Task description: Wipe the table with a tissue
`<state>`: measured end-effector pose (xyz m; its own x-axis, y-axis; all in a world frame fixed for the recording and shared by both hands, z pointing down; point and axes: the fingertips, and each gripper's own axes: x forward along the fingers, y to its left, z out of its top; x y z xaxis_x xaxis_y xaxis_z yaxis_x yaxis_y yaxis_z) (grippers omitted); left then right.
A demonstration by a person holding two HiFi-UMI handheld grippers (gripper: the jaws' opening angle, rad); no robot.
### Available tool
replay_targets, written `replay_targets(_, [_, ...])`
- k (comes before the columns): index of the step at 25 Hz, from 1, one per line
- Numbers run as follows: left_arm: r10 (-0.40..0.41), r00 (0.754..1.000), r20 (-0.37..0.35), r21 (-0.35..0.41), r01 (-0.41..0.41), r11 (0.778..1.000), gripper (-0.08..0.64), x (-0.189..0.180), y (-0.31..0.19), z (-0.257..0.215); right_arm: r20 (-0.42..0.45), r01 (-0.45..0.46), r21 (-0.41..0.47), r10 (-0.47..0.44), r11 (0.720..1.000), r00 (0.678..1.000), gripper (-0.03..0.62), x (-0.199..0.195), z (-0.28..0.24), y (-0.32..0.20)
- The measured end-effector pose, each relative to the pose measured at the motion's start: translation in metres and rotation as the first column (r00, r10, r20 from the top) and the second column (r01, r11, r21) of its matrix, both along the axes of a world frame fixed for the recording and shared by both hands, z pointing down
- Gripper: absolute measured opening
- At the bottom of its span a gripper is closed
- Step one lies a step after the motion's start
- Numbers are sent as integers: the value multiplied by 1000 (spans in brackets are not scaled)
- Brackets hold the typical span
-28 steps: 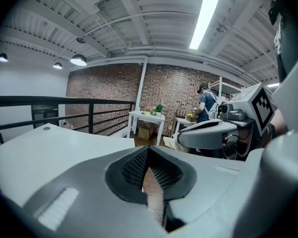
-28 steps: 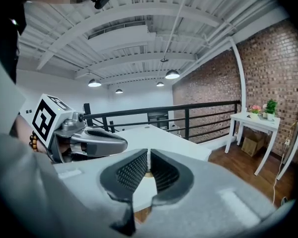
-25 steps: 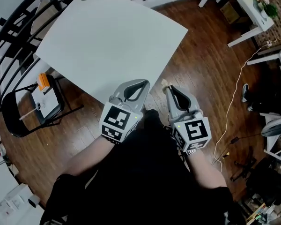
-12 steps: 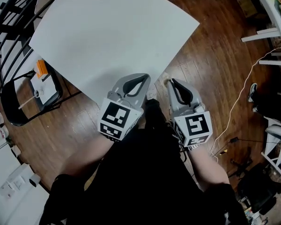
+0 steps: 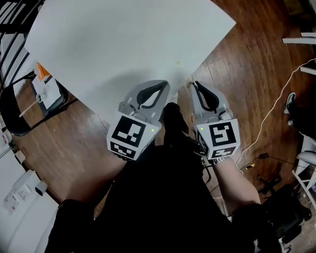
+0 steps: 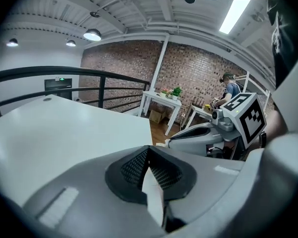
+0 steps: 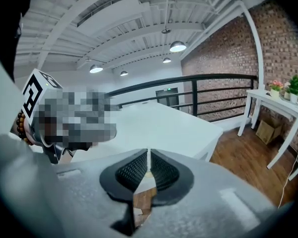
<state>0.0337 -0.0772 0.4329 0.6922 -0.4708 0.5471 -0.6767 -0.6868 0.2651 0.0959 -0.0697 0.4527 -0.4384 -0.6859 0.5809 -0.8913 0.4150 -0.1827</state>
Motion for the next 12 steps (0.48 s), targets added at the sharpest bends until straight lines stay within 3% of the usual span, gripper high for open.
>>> replay_targets(12, [-27,999,26,-60,29,998,15,2,-18,32,-7,38,-66,-39,997,999,9,2,46,-22])
